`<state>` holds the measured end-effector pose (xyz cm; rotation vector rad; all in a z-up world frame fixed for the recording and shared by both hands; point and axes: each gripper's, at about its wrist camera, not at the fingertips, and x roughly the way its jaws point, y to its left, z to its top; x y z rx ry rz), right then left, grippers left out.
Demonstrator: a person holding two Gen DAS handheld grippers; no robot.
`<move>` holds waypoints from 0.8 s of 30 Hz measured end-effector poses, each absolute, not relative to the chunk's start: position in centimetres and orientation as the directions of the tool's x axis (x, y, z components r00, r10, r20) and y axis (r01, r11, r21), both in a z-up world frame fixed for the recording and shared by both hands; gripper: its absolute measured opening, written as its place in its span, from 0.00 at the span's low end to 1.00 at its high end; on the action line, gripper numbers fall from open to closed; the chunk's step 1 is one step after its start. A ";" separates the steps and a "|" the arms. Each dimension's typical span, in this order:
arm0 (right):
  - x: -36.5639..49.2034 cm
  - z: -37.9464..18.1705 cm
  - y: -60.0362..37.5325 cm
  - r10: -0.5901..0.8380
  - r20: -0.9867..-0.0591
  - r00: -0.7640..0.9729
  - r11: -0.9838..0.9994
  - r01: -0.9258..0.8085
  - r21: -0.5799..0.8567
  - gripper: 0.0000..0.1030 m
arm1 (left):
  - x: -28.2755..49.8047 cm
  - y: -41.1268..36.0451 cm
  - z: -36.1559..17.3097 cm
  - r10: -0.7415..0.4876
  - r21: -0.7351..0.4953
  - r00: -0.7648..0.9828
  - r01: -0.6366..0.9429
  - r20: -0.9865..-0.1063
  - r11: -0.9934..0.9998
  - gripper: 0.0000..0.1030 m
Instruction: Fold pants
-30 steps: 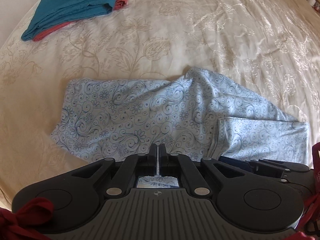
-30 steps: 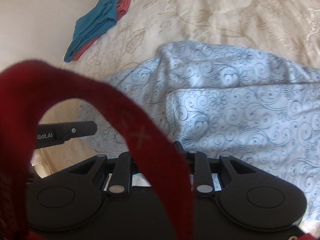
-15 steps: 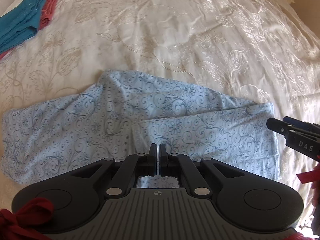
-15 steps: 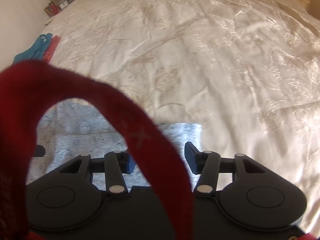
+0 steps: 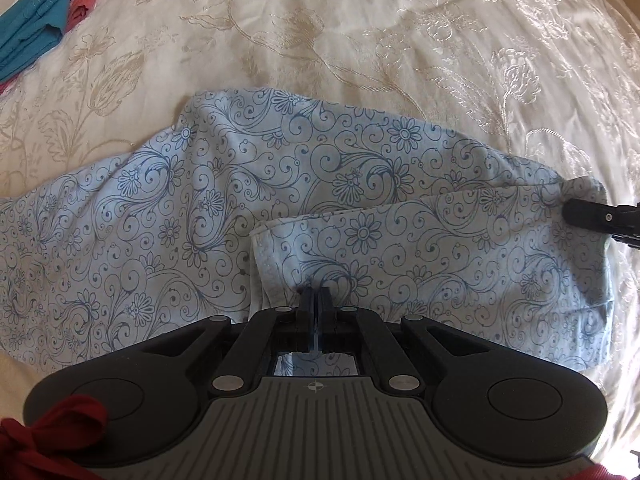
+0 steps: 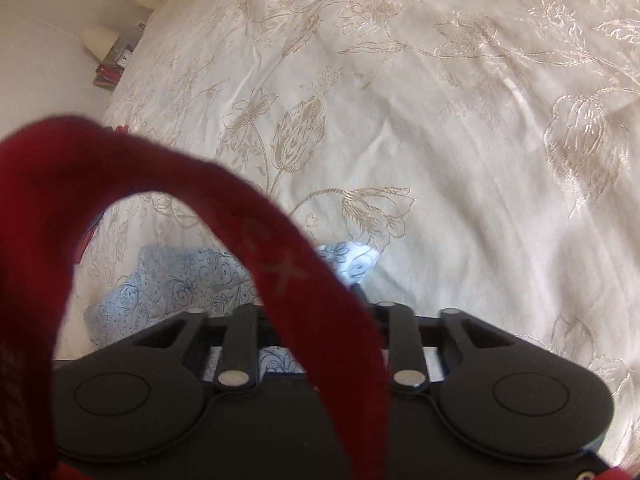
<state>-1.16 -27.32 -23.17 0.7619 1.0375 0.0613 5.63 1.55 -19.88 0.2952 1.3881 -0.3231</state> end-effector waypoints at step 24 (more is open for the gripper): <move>-7.1 -23.1 -26.4 0.448 -0.766 0.462 0.740 0.289 0.607 0.54 | 6.5 4.7 -15.8 -0.065 -0.010 0.220 0.242 -0.973 0.970 0.03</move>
